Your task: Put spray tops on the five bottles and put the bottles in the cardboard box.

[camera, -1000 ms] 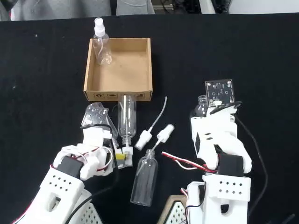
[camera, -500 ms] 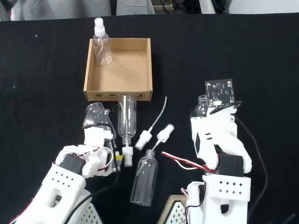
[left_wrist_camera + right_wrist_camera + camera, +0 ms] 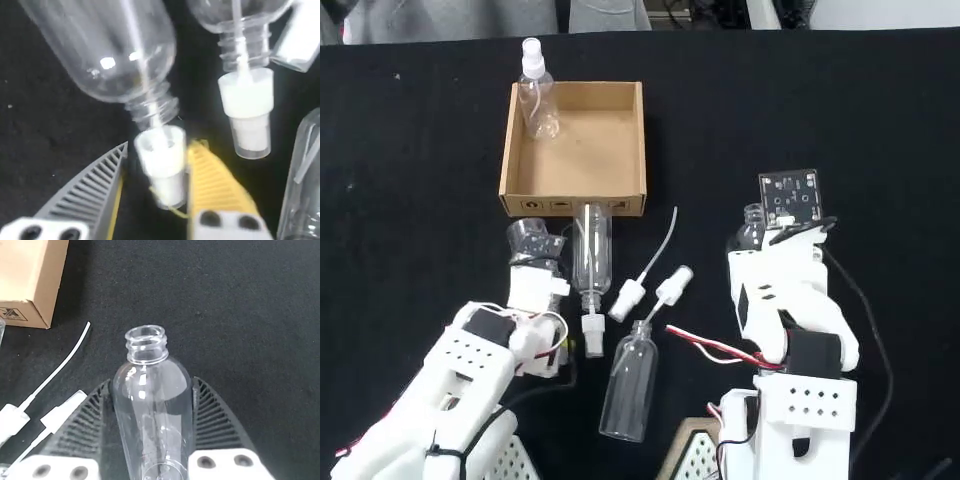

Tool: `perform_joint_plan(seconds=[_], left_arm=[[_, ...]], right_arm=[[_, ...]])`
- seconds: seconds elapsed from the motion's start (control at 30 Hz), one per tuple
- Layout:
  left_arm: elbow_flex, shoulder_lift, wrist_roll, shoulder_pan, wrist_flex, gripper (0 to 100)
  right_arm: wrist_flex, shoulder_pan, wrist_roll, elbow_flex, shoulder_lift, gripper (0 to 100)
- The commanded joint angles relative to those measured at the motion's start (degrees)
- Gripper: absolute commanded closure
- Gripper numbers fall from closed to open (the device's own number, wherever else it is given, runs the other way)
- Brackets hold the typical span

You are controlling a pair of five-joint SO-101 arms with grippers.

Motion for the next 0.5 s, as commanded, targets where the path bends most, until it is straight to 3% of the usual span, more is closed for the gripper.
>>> perform_joint_plan(seconds=[0.0, 0.1, 0.47], left_arm=[[-2.9, 0.4, -2.9, 0.0, -0.3, 87], [-3.9, 0.6, -6.5, -2.4, 0.4, 87], [-19.3, 1.1, -30.2, -15.1, 20.8, 87]], right_arm=[[-1.6, 1.5, -0.3, -0.5, -1.5, 93.1], [-1.6, 1.5, -0.3, -0.5, -1.5, 93.1], [-1.6, 1.5, -0.1, -0.5, -1.5, 93.1]])
